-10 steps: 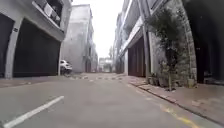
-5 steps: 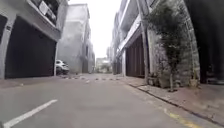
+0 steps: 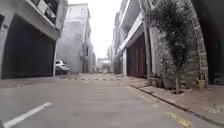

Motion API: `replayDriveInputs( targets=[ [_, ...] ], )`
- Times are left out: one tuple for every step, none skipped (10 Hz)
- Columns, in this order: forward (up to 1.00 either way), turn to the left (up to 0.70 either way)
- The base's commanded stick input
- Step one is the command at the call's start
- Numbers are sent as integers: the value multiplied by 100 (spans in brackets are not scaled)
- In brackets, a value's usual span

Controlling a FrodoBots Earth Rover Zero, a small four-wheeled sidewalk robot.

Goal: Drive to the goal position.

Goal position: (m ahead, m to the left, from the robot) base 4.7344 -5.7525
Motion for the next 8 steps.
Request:
replayDriveInputs(
  targets=[
    [50, -29],
    [50, -44],
    [50, -50],
    [50, -50],
    [50, -50],
    [50, -50],
    [50, -43],
    [50, -13]
  ],
)
